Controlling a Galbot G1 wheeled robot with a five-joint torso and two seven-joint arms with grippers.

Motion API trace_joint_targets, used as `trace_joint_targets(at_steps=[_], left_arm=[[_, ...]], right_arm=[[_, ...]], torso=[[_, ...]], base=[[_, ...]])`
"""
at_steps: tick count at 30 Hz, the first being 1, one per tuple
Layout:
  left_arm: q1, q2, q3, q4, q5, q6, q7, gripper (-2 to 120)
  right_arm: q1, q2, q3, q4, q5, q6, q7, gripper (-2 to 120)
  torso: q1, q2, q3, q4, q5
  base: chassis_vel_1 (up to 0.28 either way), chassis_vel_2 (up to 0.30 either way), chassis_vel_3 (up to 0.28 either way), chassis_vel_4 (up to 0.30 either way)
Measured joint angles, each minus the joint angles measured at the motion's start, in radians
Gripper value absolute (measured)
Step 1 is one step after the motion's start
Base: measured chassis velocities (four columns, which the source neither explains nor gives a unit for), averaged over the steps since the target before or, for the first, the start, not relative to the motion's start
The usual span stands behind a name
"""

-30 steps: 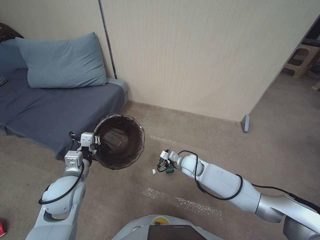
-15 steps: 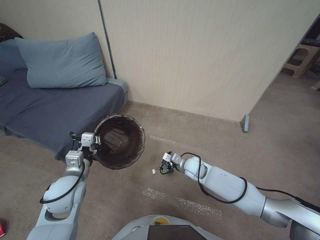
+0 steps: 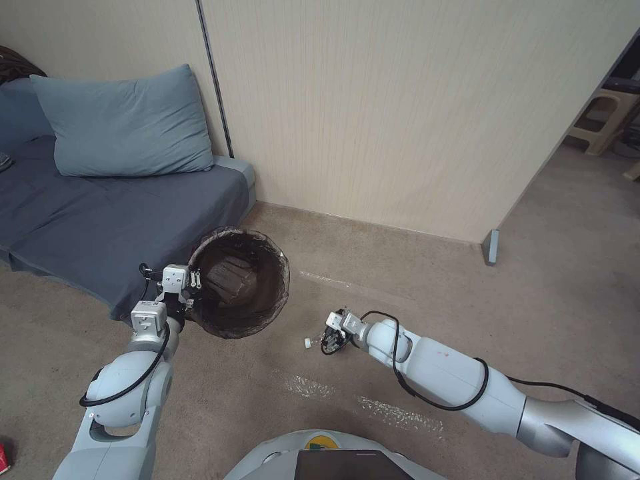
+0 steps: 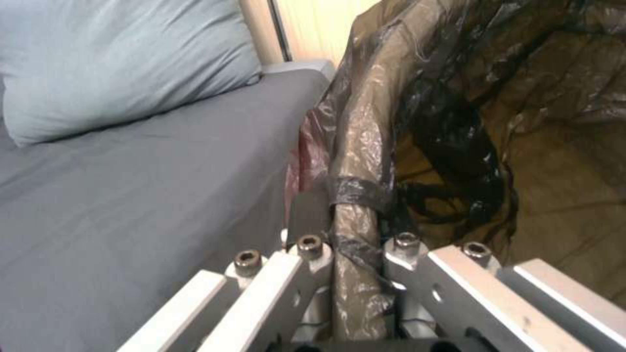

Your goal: Pick up the trash bin, then pick up the garbage from the floor and place it into the trash bin.

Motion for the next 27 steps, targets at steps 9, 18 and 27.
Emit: trace_joint_targets(at_steps=[9,18,27], left_arm=[[-0.001,0.001,-0.002,0.005,0.000,-0.005,0.000,3],[-0.003,0.001,-0.004,0.010,0.000,-0.009,0.002,3],[-0.007,-0.001,-0.005,0.018,0.000,-0.013,0.002,3]], right_arm=[[-0.003,0.052,-0.042,-0.104,-0.049,0.025,-0.012,100],[-0.009,0.074,-0.049,-0.165,-0.107,0.031,-0.009,100],[-0.009,0.061,-0.026,-0.219,-0.148,0.049,-0.022,100]], torso=[[0.000,0.000,0.000,0.0000,0.0000],[0.000,0.000,0.000,0.0001,0.0001],[0.000,0.000,0.000,0.0001,0.0001]], base=[[0.000,0.000,0.000,0.000],[0.000,0.000,0.000,0.000],[0.000,0.000,0.000,0.000]])
